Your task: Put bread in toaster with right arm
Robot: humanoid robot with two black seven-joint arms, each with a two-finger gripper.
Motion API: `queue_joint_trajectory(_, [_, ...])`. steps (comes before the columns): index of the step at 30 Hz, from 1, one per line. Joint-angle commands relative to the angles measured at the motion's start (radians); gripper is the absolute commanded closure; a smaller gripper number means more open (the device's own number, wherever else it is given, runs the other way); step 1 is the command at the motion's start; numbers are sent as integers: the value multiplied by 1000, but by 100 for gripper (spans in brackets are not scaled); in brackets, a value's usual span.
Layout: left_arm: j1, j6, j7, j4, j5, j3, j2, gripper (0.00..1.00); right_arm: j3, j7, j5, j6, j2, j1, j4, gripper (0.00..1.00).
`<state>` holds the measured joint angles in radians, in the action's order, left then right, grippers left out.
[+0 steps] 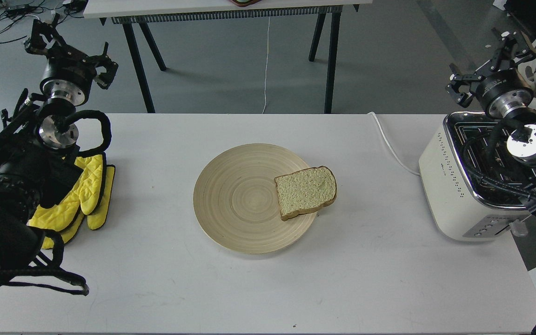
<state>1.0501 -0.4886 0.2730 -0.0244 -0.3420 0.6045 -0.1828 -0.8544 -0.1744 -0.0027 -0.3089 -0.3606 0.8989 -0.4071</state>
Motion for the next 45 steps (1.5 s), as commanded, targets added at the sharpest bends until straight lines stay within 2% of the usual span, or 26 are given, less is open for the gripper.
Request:
queue_joint_trajectory(1, [-1, 0, 3, 0, 0, 0, -1, 0, 3, 0, 0, -10, -11, -2, -12, 0])
queue_joint_trajectory(6, [-1, 0, 2, 0, -2, 1, -3, 0, 31, -2, -5, -12, -12, 8, -28, 0])
queue_joint_trajectory(11, [-2, 0, -5, 0, 0, 0, -3, 0, 205, -2, -37, 7, -92, 90, -100, 1])
queue_joint_trajectory(17, [-1, 0, -1, 0, 0, 0, -1, 0, 422, 1, -160, 94, -221, 179, -303, 1])
queue_joint_trajectory(20, [-1, 0, 0, 0, 0, 0, -1, 0, 460, 4, -247, 111, -273, 186, -436, 1])
queue_joint_trajectory(27, [2, 0, 3, 1, -6, 3, 13, 0, 575, 27, -529, 234, -351, 163, -700, 1])
queue_joint_trajectory(45, [-7, 0, 3, 0, 3, 0, -7, 0, 747, 29, -861, 240, -253, 12, -725, 4])
